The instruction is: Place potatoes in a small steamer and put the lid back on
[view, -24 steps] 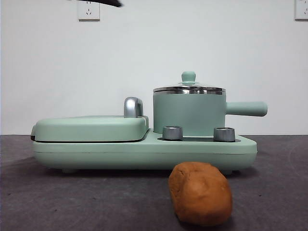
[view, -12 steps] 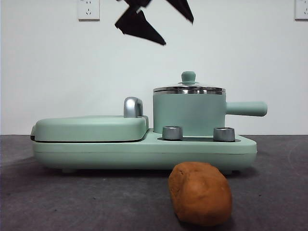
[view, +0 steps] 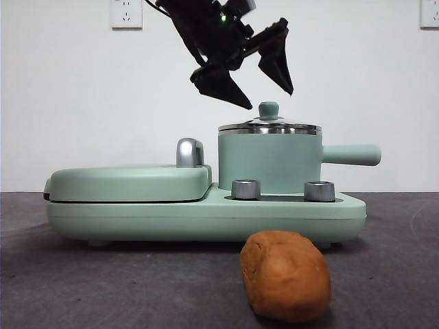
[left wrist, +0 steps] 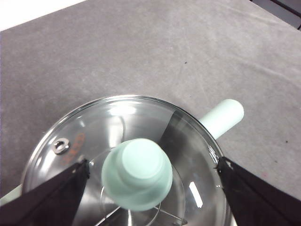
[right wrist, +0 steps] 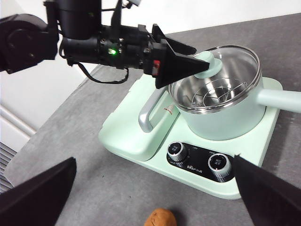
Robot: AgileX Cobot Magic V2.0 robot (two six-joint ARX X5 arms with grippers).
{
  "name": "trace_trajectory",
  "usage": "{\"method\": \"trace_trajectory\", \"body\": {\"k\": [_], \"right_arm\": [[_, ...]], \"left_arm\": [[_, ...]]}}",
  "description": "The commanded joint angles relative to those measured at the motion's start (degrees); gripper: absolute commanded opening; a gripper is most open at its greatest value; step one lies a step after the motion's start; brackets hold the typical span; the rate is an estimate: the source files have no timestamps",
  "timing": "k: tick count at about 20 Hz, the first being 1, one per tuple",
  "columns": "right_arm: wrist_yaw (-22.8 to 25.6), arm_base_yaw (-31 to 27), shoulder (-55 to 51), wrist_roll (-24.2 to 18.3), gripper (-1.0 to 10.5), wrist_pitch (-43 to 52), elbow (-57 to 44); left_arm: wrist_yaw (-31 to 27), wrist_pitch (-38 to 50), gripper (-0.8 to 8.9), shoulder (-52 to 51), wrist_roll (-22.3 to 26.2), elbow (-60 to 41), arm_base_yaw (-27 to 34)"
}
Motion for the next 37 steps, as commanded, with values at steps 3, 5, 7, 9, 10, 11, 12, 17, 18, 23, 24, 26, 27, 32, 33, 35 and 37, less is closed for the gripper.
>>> {"method": "trace_trajectory", "body": {"k": [3, 5, 7, 9, 10, 11, 12, 17, 18, 23, 24, 26, 27, 32, 33, 35, 37], "right_arm": [[0.02, 0.13, 0.22, -0.46, 5.5, 0.33, 0.92], [0.02, 0.13, 0.22, -0.46, 5.5, 0.33, 0.92], [0.02, 0.13, 0.22, -0.46, 5.5, 0.31, 0.92], [0.02, 0.13, 0.22, -0.46, 5.5, 0.28, 0.92], [0.02, 0.13, 0.22, -0.46, 5.5, 0.28, 0.92], [0.04, 0.13, 0.22, -0.46, 5.5, 0.31, 0.92], [0.04, 0.13, 0.22, -0.46, 5.5, 0.31, 0.92], [0.15, 0.13, 0.22, -0.46, 5.5, 0.31, 0.92], [0.15, 0.13, 0.22, -0.44, 5.5, 0.31, 0.92], [3.72, 0.13, 0.24, -0.46, 5.5, -1.36, 0.92], [4.98, 0.13, 0.24, -0.46, 5.5, -2.62, 0.92], [7.04, 0.24, 0.70, -0.50, 5.5, -4.68, 0.92], [8.44, 0.55, 1.07, -0.48, 5.5, -5.38, 0.96], [11.28, 6.64, 5.62, 1.57, 5.5, -5.64, 2.14], [12.31, 8.44, 6.80, 2.12, 5.5, -5.66, 2.56], [14.47, 13.09, 9.70, 4.07, 5.4, -5.66, 3.41], [17.59, 18.75, 13.05, 6.51, 5.4, -5.62, 3.61]], "left_arm": [[-0.33, 3.21, 4.36, 3.74, 1.29, 1.66, -0.96], [-1.05, 4.33, 4.36, 4.46, 1.70, 1.66, -1.09], [-1.46, 5.18, 4.35, 4.70, 2.91, 1.66, -1.11], [-2.25, 5.35, 4.24, 4.74, 3.21, 1.66, -1.11], [-3.19, 5.33, 4.00, 4.74, 3.23, 1.66, -1.11], [-3.30, 5.22, 3.58, 4.74, 3.21, 1.66, -1.11], [-3.28, 5.09, 3.25, 4.74, 3.19, 1.66, -1.11], [-3.28, 3.54, 1.06, 4.74, 3.19, 1.66, -1.38], [-3.28, 3.56, 0.71, 4.74, 3.19, 1.66, -1.46], [-3.28, 3.61, 0.50, 3.98, 2.34, 1.68, -1.49], [-3.30, 3.61, 0.50, 3.30, 2.34, 1.68, -1.49], [-3.30, 3.78, 0.50, 1.70, 2.56, 1.68, -1.49], [-3.30, 3.76, 0.50, 0.77, 2.58, 1.70, -1.46], [-3.28, 2.14, 0.50, -5.44, 2.80, 1.70, -0.79], [-3.30, 1.33, 0.50, -6.58, 3.02, 1.70, -0.55], [-3.28, -0.87, 0.50, -8.92, 3.56, 1.70, 0.04], [-3.28, -3.96, 0.50, -11.23, 4.31, 1.70, 1.03]]}}
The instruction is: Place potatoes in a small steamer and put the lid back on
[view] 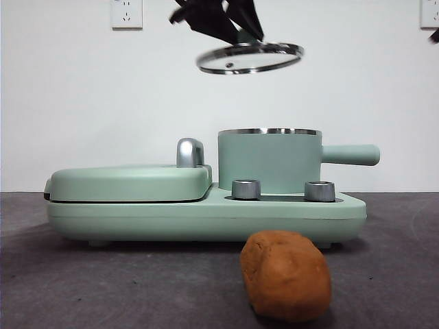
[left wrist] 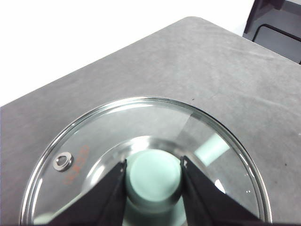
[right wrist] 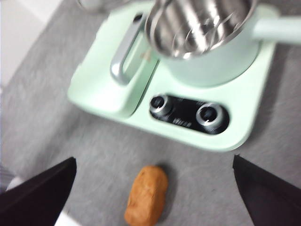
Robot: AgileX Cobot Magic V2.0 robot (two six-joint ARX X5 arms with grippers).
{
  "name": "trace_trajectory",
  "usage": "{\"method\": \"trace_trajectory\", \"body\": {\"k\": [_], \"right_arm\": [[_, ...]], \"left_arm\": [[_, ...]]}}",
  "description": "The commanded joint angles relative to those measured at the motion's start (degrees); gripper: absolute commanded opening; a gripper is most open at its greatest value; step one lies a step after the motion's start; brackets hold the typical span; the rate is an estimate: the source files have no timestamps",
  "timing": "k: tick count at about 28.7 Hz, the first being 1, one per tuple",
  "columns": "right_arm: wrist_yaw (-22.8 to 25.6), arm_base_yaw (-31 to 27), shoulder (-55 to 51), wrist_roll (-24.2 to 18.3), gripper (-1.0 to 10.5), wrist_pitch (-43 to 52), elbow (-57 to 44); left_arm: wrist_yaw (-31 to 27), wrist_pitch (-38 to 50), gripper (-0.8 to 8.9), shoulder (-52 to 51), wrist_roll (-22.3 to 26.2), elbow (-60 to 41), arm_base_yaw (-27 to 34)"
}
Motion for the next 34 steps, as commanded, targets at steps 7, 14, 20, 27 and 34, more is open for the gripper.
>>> {"method": "trace_trajectory", "body": {"k": [7, 14, 20, 27, 34], "right_arm": [[11.19, 18.21, 13.35, 7.04, 5.4, 0.94, 1.03], [15.72, 24.61, 23.91, 8.04, 5.4, 1.62, 1.03], [15.74, 27.85, 31.15, 8.48, 5.4, 3.26, 1.03], [15.85, 30.62, 37.59, 8.48, 5.4, 7.26, 1.03], [15.69, 31.28, 43.56, 8.44, 4.2, 7.98, 1.03]], "left_arm": [[0.22, -6.25, 0.50, -5.55, 2.84, 1.55, 3.96], [0.22, -8.96, 0.50, -6.45, 2.84, 1.53, 7.82], [0.22, -9.88, 0.49, -6.45, 2.86, 1.51, 10.67], [0.22, -10.08, 0.49, -6.45, 2.82, 1.51, 13.33], [0.22, -11.17, 0.49, -6.45, 2.84, 1.49, 15.06]]}}
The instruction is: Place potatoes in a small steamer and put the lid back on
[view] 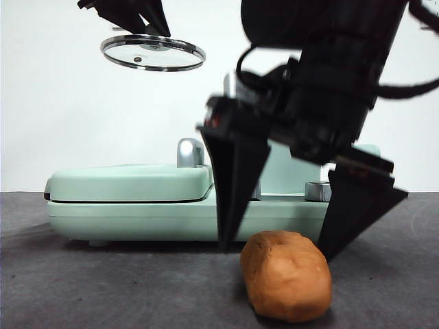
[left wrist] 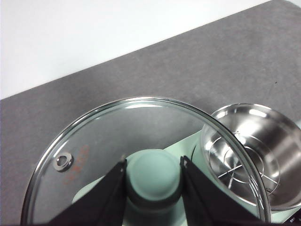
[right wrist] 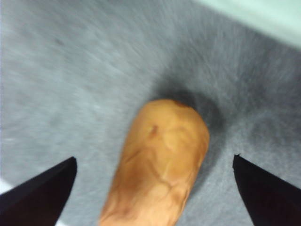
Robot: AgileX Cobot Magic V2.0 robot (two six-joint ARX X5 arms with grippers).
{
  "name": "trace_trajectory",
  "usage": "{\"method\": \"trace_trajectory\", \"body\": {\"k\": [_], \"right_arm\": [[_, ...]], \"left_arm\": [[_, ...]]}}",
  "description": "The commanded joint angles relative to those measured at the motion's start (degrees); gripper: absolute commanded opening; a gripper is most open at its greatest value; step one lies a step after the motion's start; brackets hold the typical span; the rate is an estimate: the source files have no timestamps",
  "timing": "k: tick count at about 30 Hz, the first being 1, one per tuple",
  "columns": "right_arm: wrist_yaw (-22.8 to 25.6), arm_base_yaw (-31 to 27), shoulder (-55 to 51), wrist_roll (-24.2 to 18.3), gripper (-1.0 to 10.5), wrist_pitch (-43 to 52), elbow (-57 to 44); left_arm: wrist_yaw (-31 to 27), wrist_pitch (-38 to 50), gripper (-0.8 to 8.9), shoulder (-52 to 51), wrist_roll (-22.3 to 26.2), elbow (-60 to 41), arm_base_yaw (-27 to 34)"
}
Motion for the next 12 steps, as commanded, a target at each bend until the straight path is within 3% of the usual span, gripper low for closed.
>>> {"method": "trace_trajectory", "body": {"k": [1, 6, 12], "right_arm": [[0.04, 0.72, 2.19, 0.48, 3.9, 0.20, 1.01], [-0.13, 0.98, 2.32, 0.48, 1.5, 0.31, 1.01], [-3.65, 0.94, 2.25, 0.48, 1.1, 0.09, 1.29]], "left_arm": [[0.20, 1.27, 0.49, 0.28, 0.42, 1.51, 0.28], [0.20, 1.27, 0.49, 0.28, 0.42, 1.51, 1.20], [0.20, 1.25, 0.49, 0.28, 0.42, 1.51, 1.90]]}}
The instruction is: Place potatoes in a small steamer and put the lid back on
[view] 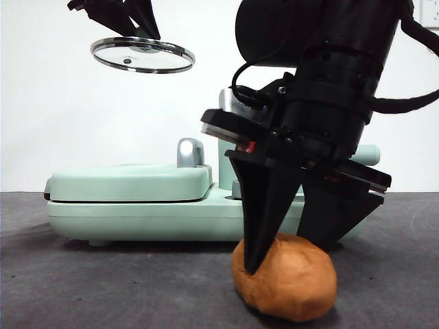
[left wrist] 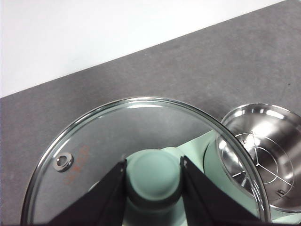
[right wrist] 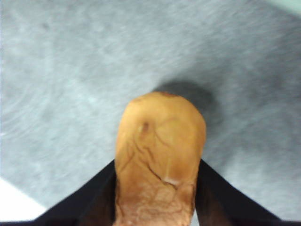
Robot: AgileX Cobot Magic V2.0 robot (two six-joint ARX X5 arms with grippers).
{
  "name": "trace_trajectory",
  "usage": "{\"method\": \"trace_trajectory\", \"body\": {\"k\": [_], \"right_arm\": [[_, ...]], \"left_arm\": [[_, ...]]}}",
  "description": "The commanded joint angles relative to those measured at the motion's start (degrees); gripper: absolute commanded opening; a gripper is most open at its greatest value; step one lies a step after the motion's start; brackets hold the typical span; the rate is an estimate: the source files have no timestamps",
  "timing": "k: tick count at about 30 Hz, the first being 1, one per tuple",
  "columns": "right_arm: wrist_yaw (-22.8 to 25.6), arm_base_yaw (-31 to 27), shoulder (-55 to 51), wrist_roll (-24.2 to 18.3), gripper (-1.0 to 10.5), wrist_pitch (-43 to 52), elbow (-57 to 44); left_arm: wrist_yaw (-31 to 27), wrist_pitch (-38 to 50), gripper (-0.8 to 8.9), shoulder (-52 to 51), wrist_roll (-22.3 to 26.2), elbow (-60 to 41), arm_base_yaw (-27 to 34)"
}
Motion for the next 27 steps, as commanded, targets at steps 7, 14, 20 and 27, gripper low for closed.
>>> {"method": "trace_trajectory", "body": {"k": [7, 14, 20, 27], "right_arm": [[-2.08, -1.27, 0.55, -1.70, 1.1, -7.21, 10.14], [-1.81, -8.52, 3.34, -7.91, 1.1, -16.04, 29.14], [1.70, -15.63, 12.74, -12.72, 1.1, -24.22, 48.68], [2.56, -21.92, 24.41, -13.42, 1.1, -25.94, 64.59]], "left_arm": [[0.22, 2.01, 0.49, 0.31, 0.37, 1.51, 0.96], [0.24, 1.97, 0.49, 0.31, 0.33, 1.46, 1.25], [0.26, 1.92, 0.49, 0.31, 0.13, 1.42, 1.25], [0.26, 1.95, 0.49, 0.31, 0.11, 1.40, 1.25]]}}
